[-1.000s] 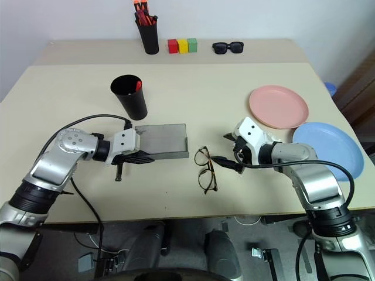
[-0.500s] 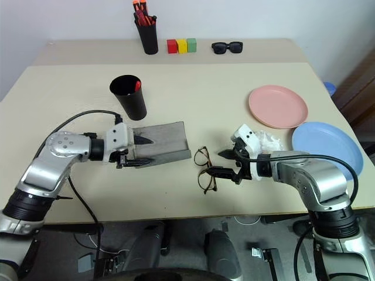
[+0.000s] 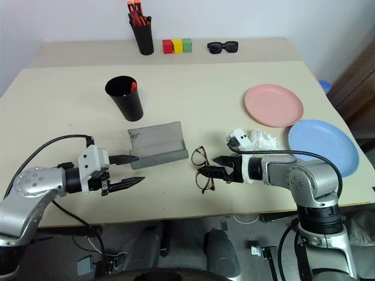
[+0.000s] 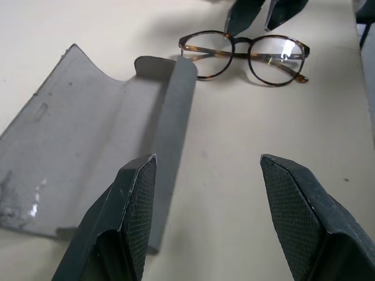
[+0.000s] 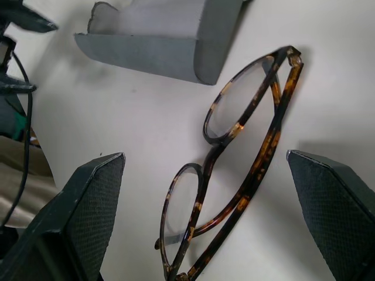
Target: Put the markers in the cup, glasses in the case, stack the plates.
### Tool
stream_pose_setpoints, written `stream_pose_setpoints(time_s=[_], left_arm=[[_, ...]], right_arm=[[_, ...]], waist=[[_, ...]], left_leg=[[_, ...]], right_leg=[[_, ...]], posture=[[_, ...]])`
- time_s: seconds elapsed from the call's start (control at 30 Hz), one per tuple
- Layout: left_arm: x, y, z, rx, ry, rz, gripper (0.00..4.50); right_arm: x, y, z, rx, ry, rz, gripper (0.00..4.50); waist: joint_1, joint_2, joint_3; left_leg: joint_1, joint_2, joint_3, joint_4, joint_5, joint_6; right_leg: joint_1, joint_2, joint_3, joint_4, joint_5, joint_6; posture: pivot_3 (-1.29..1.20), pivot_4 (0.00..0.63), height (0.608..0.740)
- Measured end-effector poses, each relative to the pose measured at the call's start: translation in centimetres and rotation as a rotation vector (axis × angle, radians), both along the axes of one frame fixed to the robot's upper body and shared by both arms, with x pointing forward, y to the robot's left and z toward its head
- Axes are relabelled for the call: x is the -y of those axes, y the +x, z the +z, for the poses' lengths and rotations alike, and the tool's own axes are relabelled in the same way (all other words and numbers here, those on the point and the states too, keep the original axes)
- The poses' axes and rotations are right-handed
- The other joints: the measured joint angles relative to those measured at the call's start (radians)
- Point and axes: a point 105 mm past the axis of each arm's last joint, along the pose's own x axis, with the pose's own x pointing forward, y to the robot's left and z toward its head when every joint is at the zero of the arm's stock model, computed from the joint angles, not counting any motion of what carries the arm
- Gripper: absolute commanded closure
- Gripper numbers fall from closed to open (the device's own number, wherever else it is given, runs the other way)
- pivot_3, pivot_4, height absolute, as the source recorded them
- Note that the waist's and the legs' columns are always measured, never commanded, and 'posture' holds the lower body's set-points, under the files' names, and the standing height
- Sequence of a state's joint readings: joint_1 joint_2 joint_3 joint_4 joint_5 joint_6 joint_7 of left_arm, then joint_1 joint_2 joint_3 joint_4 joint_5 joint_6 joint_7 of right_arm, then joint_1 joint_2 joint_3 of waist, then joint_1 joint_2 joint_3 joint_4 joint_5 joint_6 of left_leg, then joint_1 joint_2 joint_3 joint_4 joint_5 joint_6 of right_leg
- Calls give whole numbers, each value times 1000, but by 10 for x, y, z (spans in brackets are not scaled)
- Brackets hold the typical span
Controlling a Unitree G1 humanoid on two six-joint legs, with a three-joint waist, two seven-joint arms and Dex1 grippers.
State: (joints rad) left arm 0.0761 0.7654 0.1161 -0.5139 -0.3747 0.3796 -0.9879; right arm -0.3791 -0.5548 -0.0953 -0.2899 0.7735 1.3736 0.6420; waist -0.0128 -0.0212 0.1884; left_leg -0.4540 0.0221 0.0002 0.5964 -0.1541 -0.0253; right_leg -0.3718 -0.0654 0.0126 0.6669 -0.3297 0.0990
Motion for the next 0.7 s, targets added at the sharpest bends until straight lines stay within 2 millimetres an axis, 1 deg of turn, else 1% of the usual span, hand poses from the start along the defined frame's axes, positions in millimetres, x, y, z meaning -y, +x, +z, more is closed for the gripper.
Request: stream_pose_setpoints(time_s=[0.03, 0.17, 0.27, 0.3, 0.5, 0.57, 0.7], left_arm=[[0, -2, -2, -8, -1, 6, 1573], [-3, -9, -4, -12, -1, 40, 1573], [-4, -9, -5, -11, -1, 54, 1573], [-5, -9, -6, -14, -1, 60, 1573], [-7, -10, -10, -23, -10, 87, 1573], [-10, -8, -11, -16, -24, 115, 1573], [-26, 0, -11, 29, -67, 223, 1573]], right_arm=[[0, 1, -1, -11, 1, -7, 817], [-1, 3, -1, -22, -6, -13, 2809], [-4, 3, -2, -38, 1, -11, 4318], [-4, 3, -2, -41, 0, -12, 4420], [-3, 3, 1, -31, -17, -7, 4420], [1, 3, 9, 10, -42, 7, 4420], [-1, 2, 37, 205, -131, 112, 4420]], waist=[[0, 0, 0], [2, 0, 0], [2, 0, 0], [1, 0, 0], [1, 1, 0], [1, 1, 0], [0, 2, 0]], left_leg=[[0, 0, 0, 0, 0, 0], [0, 0, 1, 0, 0, 0], [0, 0, 1, 0, 0, 0], [0, 0, 1, 0, 0, 0], [0, 1, 1, 0, 0, 0], [0, 1, 2, 0, 0, 0], [0, 2, 3, -1, -1, 0]], right_leg=[[0, 0, 0, 0, 0, 0], [0, 0, 0, 0, 0, -1], [0, 0, 0, -1, 0, -2], [0, 0, 1, -1, 0, -2], [-1, -1, 1, -1, 0, -2], [-1, -1, 1, -1, 0, -2], [-2, -1, 1, -2, 0, -3]], posture=[[0, 150, 740], [0, 150, 740], [0, 150, 740], [0, 150, 740], [0, 150, 740], [0, 150, 740], [0, 150, 740]])
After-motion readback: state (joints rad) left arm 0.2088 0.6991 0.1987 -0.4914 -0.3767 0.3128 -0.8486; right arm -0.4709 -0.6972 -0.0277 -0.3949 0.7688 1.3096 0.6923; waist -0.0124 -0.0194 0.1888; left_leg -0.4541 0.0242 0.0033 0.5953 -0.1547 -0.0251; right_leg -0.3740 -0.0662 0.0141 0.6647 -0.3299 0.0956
